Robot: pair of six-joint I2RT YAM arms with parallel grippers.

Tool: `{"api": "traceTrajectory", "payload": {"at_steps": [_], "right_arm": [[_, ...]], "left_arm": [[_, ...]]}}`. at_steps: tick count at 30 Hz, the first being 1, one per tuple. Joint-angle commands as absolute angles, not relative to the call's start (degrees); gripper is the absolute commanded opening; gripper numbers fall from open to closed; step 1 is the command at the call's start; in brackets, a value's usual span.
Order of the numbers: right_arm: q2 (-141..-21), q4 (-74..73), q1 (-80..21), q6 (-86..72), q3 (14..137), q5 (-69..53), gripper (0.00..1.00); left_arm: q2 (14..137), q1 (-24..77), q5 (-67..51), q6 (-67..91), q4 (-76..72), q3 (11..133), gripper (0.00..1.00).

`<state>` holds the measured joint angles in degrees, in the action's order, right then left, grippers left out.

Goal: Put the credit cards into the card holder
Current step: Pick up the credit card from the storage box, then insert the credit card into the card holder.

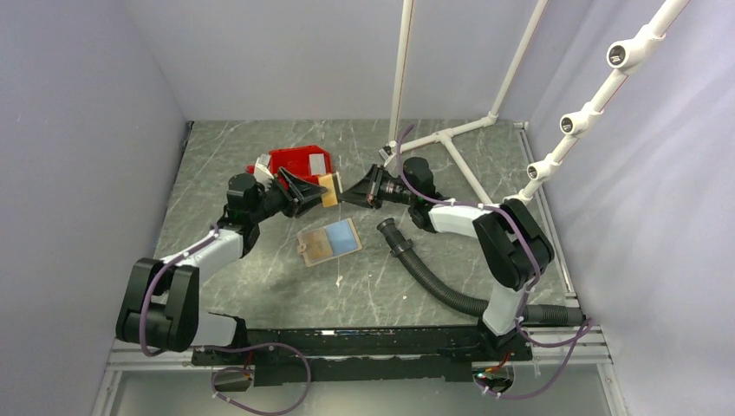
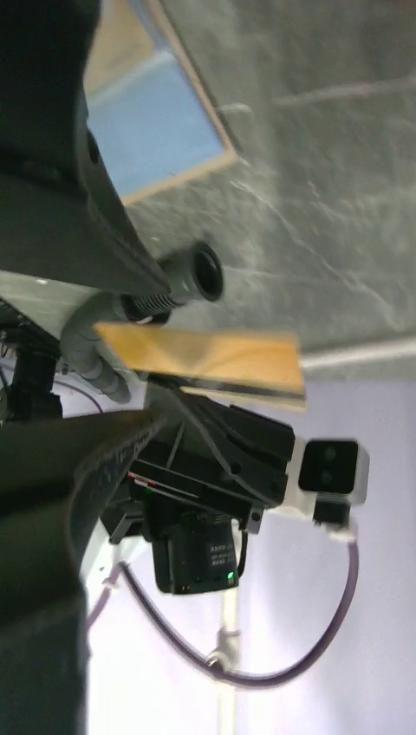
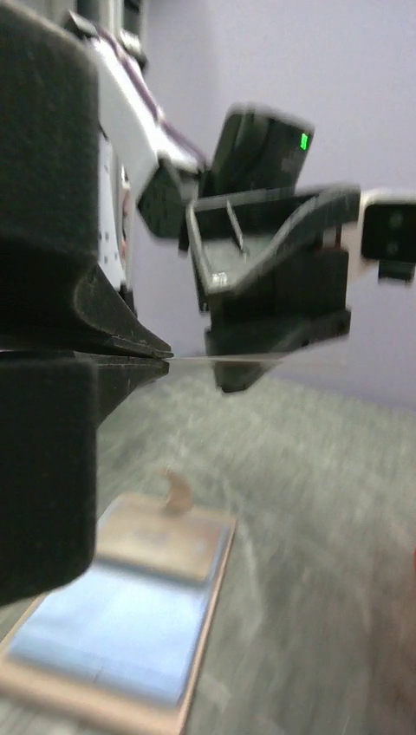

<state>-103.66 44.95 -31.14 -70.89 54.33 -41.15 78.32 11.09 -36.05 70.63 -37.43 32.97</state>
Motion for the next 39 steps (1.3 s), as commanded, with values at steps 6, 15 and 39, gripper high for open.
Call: {"api": "traceTrajectory", "payload": {"at_steps": [6,15,39], "right_arm": [[-104.0,-6.3,-29.4,-30.5,64.5,-44.9,0.00],[-111.0,-12.4,-31.4,-23.6,69.0,-51.0,0.00],[-110.5,-5.9,-31.7,-25.8,65.3,-52.6,0.00]], "left_arm": [[77.5,11.3,-33.5,49.1,9.0,43.1,0.42],[88.3,13.0,-35.6,39.8,14.9,44.0,0.04],[93.5,13.0,-23.1,33.5,25.2,44.4,0.00]]}}
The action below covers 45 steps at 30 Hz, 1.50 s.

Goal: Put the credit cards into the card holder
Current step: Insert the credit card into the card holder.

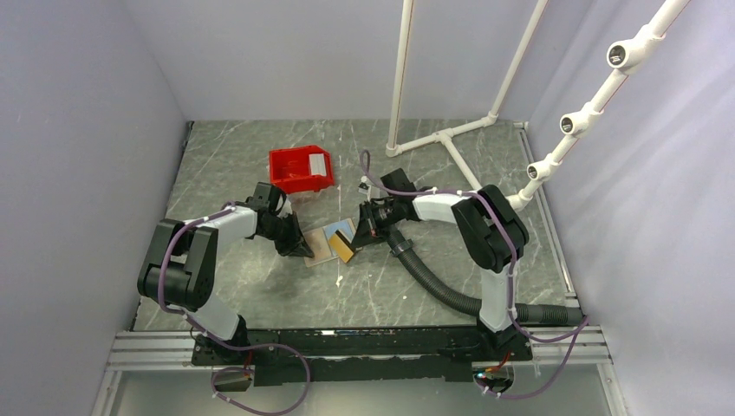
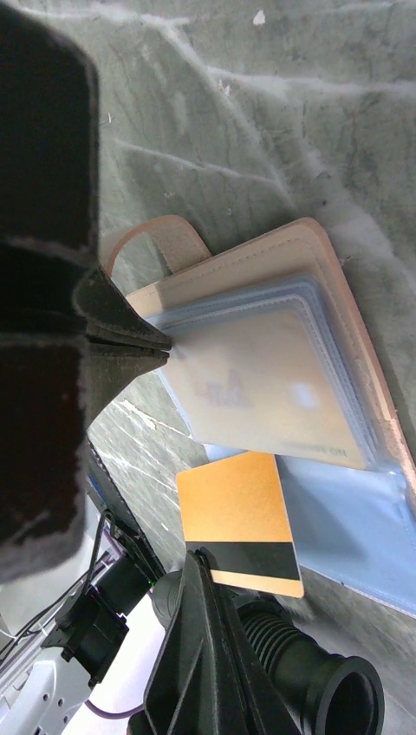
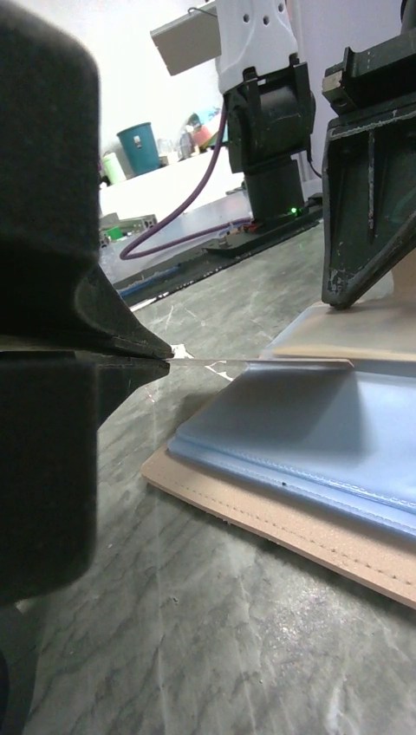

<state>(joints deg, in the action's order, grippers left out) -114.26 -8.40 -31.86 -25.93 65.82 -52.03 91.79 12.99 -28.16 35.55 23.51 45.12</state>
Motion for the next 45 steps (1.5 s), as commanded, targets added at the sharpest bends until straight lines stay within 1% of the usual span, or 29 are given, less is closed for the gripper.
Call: {"api": "traceTrajectory", "payload": {"at_steps": [1,9,19,28,45], "right_arm": [[-110.1,-6.3,-31.7,-25.5,65.4,-52.2,0.00],[-108.8,-5.5,-30.9,-26.2,64.3,-51.4,0.00],[-112.3,-4.5,-31.5,-26.4,65.0,-54.4,0.00],[-113.8,-5.3,-31.8,-25.9,65.4,-52.6,0.00],[-116.9,-1.7,-33.3,-27.6,66.5,-55.4,0.00]], "left_arm": [[93.5,13.0,-23.1,33.4,25.3,44.4,0.00],[92.5,13.0,-23.1,33.5,25.0,44.0,0.00],[92.6,13.0,-24.3,34.4,23.1,43.1,0.00],[91.9,13.0,-24.3,34.4,23.4,43.3,0.00],[90.8,13.0,-24.5,34.3,23.2,42.6,0.00]]}}
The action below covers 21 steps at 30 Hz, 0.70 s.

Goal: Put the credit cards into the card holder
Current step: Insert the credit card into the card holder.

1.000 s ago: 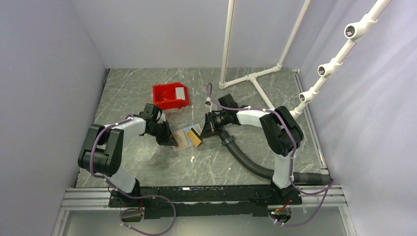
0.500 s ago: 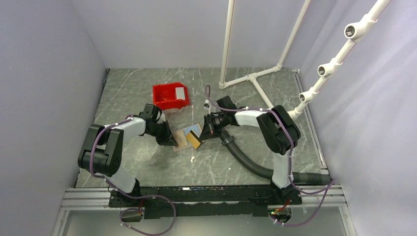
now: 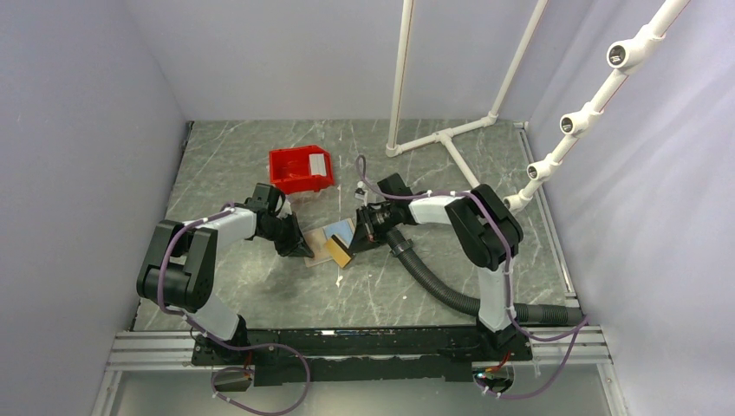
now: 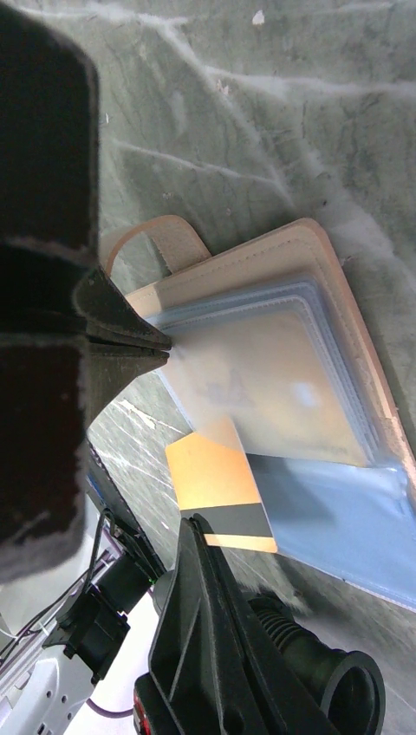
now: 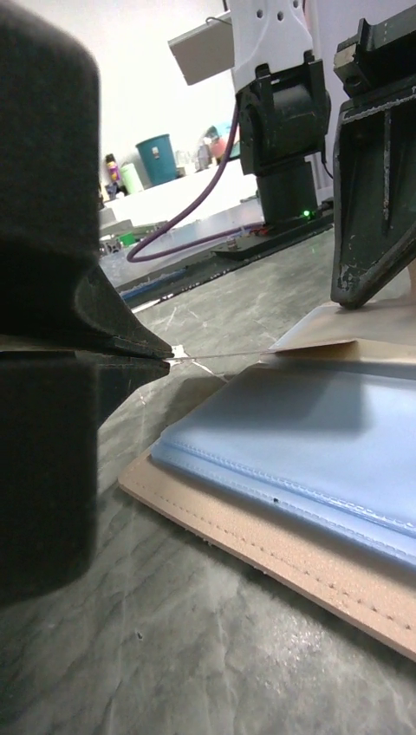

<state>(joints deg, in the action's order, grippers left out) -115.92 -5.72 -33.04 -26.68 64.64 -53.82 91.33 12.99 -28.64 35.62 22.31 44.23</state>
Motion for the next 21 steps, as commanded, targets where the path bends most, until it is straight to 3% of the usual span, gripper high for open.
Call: {"api": "traceTrajectory", "payload": {"at_steps": [1,10,21], "right_arm": [[-117.3,-1.0,-33.3,-28.0,66.9,-55.4,0.00],[-122.2,-0.3,-33.1,-29.0,73.9,-53.2,0.00],[-123.3,4.9,-33.4,-31.8,73.5,-51.6,0.00]], "left_arm": [[90.8,13.0,-24.5,34.2,23.3,42.5,0.00],[90.6,13.0,-24.7,34.1,23.4,42.2,0.00],[90.3,13.0,-25.2,34.3,22.2,41.3,0.00]]}}
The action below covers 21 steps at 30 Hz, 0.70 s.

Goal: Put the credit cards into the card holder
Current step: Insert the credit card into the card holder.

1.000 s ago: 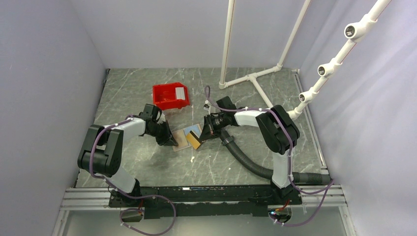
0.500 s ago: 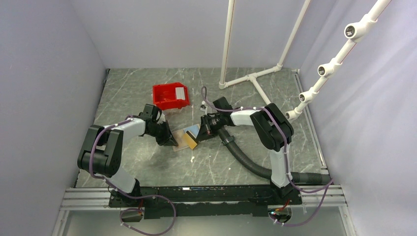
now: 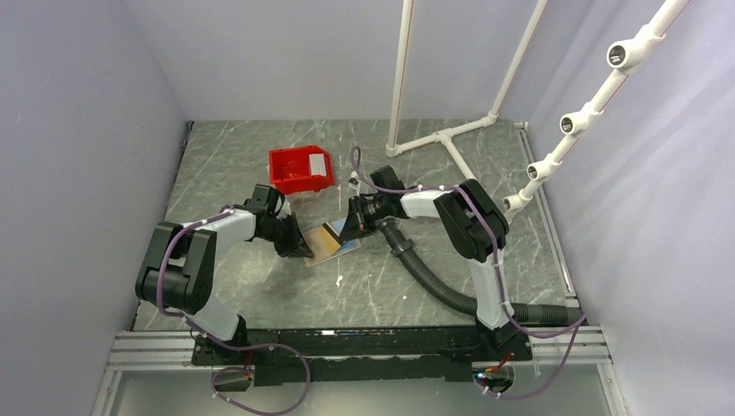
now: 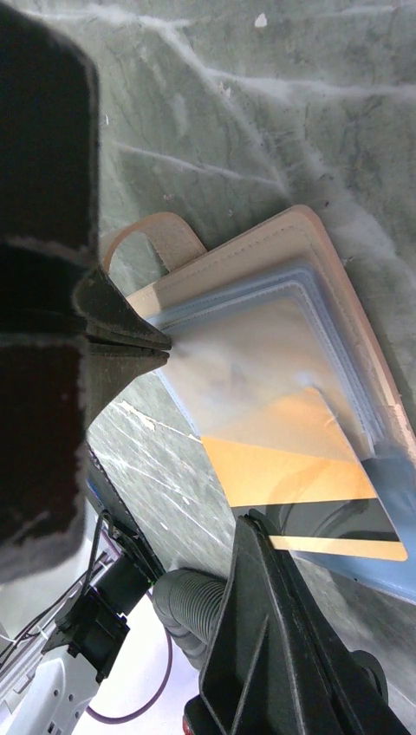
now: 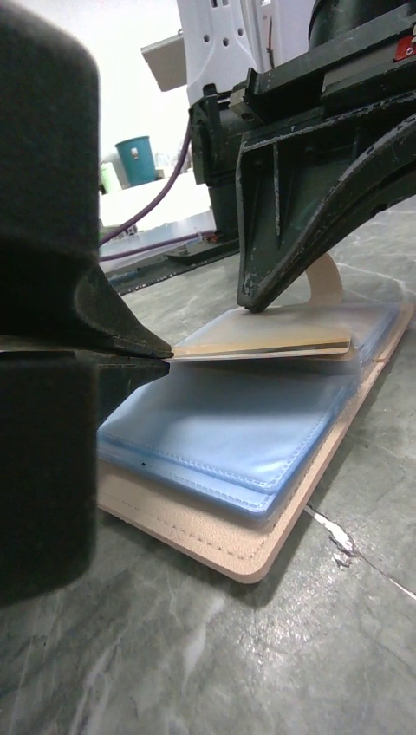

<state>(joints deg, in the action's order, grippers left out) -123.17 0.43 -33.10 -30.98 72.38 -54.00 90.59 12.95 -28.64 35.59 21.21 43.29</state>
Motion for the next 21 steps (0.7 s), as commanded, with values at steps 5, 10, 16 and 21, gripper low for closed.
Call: {"api": "traceTrajectory", "payload": {"at_steps": [5,10,16,21], "right_arm": [[-123.5,7.3,-34.1,-34.3,72.7,-50.8,0.00],[-122.7,10.0,-34.9,-36.5,71.1,-49.0,0.00],[-121.1,13.8,-36.7,-40.1,67.5,-46.4,0.00],[-118.8,3.2,-37.4,-31.8,70.0,-41.2,0.07]], "left_arm": [[90.6,13.0,-25.5,34.4,21.6,41.1,0.00],[90.2,13.0,-25.6,34.5,21.3,40.9,0.00],[89.6,13.0,-25.7,34.8,21.3,40.8,0.00],[85.4,13.0,-25.2,35.2,23.6,42.8,0.04]]}}
